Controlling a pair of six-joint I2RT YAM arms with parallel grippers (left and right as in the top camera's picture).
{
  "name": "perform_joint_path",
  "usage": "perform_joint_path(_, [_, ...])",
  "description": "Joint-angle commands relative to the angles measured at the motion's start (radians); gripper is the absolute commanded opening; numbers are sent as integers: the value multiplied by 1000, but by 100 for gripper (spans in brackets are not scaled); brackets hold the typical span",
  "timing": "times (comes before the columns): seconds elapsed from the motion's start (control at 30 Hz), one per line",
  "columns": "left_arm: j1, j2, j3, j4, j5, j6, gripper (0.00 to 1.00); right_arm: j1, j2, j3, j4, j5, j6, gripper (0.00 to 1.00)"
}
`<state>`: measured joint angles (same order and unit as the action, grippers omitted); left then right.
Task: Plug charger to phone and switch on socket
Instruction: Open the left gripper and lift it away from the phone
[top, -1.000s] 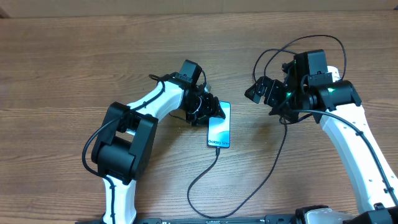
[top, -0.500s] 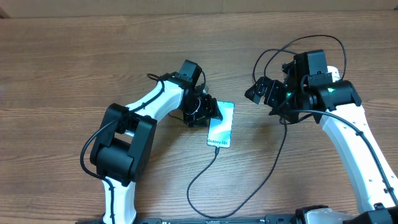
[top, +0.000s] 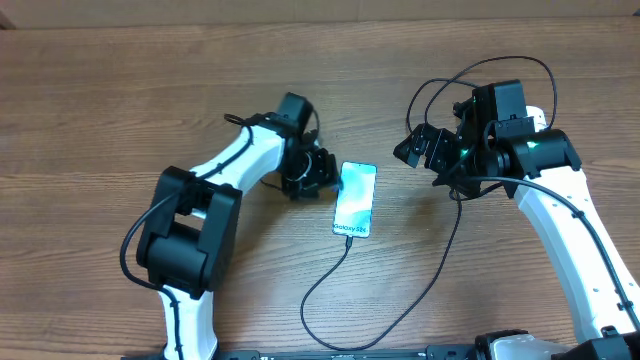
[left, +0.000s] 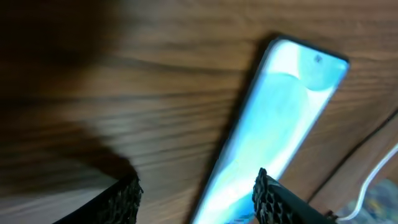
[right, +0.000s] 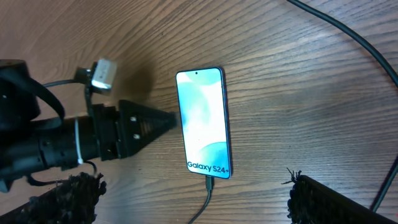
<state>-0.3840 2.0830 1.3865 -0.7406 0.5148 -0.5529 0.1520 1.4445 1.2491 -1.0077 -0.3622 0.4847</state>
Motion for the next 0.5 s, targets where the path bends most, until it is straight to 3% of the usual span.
perform_joint_path(0.0, [61, 12, -41, -37, -215, 111, 61, -2, -22, 9, 2, -5, -19, 100])
perform_joint_path(0.37, [124, -203, -41, -225, -558, 192, 56, -2, -22, 9, 2, -5, -19, 100])
perform_joint_path(0.47, [124, -277, -41, -264, -627, 192, 50, -2, -22, 9, 2, -5, -19, 100])
